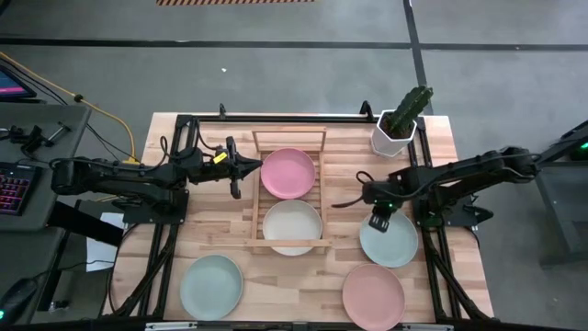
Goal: Place and stack plates onto a shelf
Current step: Stack the right blue plate on top of the gray plate on the shelf
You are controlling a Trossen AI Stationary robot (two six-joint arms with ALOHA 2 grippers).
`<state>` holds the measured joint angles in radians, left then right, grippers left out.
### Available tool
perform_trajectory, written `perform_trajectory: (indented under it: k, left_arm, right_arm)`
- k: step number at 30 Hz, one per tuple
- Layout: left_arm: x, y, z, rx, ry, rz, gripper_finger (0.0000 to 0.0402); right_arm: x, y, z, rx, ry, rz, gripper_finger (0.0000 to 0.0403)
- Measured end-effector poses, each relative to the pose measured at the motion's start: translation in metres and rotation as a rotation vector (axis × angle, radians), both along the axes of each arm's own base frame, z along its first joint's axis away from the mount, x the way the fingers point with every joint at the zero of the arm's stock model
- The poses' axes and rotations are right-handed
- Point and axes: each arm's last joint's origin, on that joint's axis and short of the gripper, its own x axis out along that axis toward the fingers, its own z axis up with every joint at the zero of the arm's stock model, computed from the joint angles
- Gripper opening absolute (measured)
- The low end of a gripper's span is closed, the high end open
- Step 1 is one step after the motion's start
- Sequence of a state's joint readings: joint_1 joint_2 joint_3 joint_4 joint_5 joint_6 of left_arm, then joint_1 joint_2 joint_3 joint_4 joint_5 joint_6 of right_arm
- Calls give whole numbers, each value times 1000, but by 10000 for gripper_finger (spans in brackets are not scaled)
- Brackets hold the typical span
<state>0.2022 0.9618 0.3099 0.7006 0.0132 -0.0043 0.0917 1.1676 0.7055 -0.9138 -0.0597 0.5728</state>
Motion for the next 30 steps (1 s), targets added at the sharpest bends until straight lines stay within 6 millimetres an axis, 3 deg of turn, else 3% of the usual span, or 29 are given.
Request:
perform_trajectory:
  k: [7, 11, 30]
  left_arm:
    - [0, 0, 0, -2, 1, 0, 0]
    - [0, 0, 0, -2, 5, 0, 0]
    - [0, 0, -1, -1, 8, -1, 0]
  right_arm:
    - [-1, -2, -5, -94, 47, 59, 182]
    - [3, -2, -11, -104, 90, 115, 208]
    - [19, 0, -48, -93, 254, 305, 183]
